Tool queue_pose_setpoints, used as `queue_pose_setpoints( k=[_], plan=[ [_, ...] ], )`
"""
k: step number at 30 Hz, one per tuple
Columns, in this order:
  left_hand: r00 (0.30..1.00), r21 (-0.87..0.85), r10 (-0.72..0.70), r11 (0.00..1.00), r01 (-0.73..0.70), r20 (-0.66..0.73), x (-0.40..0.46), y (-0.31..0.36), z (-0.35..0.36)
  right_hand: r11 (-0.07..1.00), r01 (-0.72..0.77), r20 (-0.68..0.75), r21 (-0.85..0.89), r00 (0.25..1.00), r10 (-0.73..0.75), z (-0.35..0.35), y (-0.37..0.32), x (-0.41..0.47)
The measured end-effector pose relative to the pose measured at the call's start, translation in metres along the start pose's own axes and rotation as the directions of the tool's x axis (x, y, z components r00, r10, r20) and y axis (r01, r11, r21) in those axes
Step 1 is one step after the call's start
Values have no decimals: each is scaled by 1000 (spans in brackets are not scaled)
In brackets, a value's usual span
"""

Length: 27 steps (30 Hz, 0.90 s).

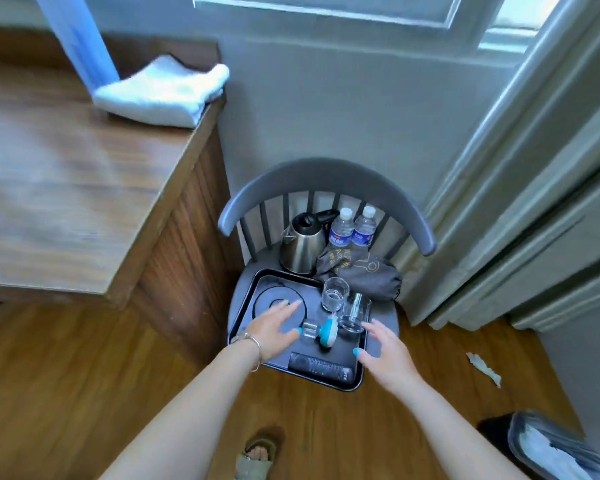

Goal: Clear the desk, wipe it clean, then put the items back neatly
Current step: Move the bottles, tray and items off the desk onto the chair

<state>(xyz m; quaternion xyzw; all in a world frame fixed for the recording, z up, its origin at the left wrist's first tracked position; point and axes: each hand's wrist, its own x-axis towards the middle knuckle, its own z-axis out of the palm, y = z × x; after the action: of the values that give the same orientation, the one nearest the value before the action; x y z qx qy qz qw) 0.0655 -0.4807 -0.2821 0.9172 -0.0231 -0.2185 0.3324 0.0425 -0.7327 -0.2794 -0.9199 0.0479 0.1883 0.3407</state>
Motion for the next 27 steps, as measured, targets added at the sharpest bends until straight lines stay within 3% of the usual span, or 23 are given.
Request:
queue_pose_setpoints(
  k=[5,9,12,19,25,27],
  plan=[
    [993,80,-117,990,115,27,-64,29,-35,998,-9,45,55,999,7,-16,-63,-34],
    [973,51,-228,973,227,22,-105,48,-58,998,35,85,54,996,-40,-19,-119,-54],
    [973,45,-228,973,227,20,-128,61,-83,993,100,108,63,988,-107,-26,-159,-67],
    [958,6,-194,980,200,-211,-175,81,-171,961,274,53,41,960,-276,-40,-244,-90],
    [897,-217,-216,966,140,-385,-205,62,-228,912,411,24,18,911,-411,-20,-318,-114],
    [889,-170,-216,973,159,-404,-216,44,-248,906,422,30,-24,907,-421,-11,-343,-119]
  ],
)
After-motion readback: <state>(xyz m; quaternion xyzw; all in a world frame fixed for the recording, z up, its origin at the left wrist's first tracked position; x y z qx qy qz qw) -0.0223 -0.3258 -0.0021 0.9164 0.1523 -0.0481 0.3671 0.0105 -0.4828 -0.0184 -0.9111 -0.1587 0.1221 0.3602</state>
